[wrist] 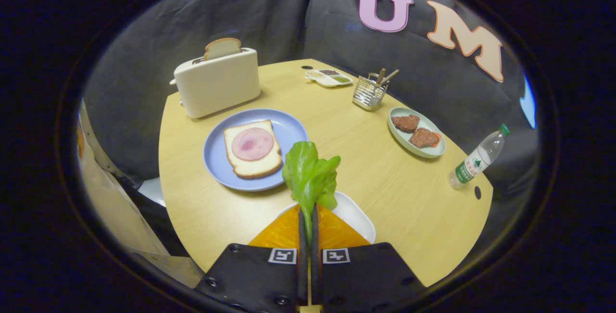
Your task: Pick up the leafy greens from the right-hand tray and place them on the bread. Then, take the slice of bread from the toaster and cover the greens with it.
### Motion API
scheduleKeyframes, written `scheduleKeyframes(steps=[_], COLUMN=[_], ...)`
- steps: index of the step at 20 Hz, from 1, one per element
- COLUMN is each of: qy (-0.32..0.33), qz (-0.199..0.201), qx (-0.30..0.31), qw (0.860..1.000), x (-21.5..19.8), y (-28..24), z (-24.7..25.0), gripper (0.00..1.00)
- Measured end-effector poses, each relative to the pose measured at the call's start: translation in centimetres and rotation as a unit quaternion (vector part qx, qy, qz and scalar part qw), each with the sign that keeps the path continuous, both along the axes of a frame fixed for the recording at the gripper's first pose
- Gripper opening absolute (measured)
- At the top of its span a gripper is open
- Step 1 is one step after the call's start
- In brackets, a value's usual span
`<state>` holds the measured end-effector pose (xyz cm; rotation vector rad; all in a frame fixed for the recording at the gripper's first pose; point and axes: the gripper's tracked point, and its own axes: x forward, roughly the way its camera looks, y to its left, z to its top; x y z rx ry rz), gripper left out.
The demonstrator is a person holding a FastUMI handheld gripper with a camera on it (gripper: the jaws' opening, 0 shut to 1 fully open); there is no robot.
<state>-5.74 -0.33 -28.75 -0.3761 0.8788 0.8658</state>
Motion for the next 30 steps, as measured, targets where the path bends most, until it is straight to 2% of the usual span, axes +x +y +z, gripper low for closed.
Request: scheduleKeyframes(steps=[8, 18, 25, 30], qy=[-0.016, 0.001, 0.04, 0.049], qz=[0.019, 0.061, 0.087, 0.088], qx=[0.016, 0.034, 0.025, -0.003], qw=[1.0, 0.998, 0.995, 0.995], x=[-0.3, -1.7, -3.7, -3.9], y=[7.1, 15.6, 18.8, 18.9], z=[2.1, 1.7, -0.7, -3.0], gripper=[0.06, 0.06, 0.06, 0.11])
